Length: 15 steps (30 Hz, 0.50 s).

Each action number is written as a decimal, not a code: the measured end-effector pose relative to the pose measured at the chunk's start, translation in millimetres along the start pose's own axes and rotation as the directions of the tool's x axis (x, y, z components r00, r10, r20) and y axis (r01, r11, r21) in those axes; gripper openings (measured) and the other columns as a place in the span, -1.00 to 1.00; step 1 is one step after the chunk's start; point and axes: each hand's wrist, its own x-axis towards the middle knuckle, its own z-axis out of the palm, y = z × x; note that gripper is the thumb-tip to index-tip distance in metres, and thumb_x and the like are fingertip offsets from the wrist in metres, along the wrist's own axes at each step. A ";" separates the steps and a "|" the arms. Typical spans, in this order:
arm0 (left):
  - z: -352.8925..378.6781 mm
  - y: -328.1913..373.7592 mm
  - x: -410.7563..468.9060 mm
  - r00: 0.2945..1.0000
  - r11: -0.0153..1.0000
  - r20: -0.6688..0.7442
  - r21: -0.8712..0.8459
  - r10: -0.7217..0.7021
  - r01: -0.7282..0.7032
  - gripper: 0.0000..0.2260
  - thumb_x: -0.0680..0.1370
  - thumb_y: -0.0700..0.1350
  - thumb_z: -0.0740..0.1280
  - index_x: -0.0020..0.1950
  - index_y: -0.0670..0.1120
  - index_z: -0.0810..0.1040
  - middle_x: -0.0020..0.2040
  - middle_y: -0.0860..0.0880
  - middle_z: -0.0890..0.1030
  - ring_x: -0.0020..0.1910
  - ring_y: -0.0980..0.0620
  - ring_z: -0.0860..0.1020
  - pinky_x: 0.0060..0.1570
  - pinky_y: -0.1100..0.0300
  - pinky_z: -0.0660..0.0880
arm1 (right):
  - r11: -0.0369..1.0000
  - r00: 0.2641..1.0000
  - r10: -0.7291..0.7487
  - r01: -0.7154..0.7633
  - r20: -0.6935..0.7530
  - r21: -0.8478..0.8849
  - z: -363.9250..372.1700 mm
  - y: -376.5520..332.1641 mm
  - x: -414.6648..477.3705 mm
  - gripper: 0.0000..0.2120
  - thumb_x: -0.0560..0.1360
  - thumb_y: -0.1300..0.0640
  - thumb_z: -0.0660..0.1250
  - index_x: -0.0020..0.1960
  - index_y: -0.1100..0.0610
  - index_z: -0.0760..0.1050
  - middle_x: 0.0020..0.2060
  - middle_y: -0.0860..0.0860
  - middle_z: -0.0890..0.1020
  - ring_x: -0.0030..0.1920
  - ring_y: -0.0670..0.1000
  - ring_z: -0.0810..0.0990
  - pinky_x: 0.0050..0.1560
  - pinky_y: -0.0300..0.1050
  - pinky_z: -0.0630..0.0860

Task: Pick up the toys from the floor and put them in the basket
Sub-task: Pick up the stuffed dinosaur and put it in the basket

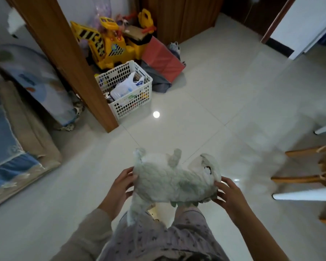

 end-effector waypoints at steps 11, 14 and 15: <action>51.1 74.4 140.7 0.995 0.996 -0.092 -0.081 -0.039 0.031 -0.78 0.57 -0.16 0.23 0.09 0.10 0.58 -0.03 0.09 0.71 0.08 -0.03 0.61 -0.08 0.07 0.56 | 0.997 0.999 0.037 -0.034 0.034 -0.075 24.6 -137.8 152.6 -0.79 0.50 0.20 0.29 0.13 0.09 0.50 -0.03 0.14 0.62 -0.07 0.15 0.61 -0.27 -0.09 0.57; 62.2 95.9 172.3 0.980 0.986 -0.190 -0.165 -0.055 0.023 -0.78 0.57 -0.17 0.23 0.07 0.10 0.58 0.00 0.03 0.70 0.06 -0.07 0.61 -0.07 0.04 0.55 | 0.986 0.993 0.053 -0.035 0.107 -0.163 43.2 -188.4 198.7 -0.82 0.50 0.20 0.29 0.10 0.08 0.50 -0.01 0.15 0.62 -0.07 0.16 0.62 -0.26 -0.09 0.58; 65.1 102.5 181.0 0.972 0.981 -0.226 -0.193 -0.063 0.018 -0.78 0.57 -0.17 0.22 0.06 0.10 0.58 0.02 0.00 0.68 0.06 -0.08 0.60 -0.06 0.03 0.55 | 0.981 0.990 0.058 -0.033 0.127 -0.192 49.7 -204.7 210.7 -0.82 0.50 0.19 0.29 0.10 0.08 0.49 0.00 0.15 0.61 -0.05 0.16 0.62 -0.24 -0.09 0.58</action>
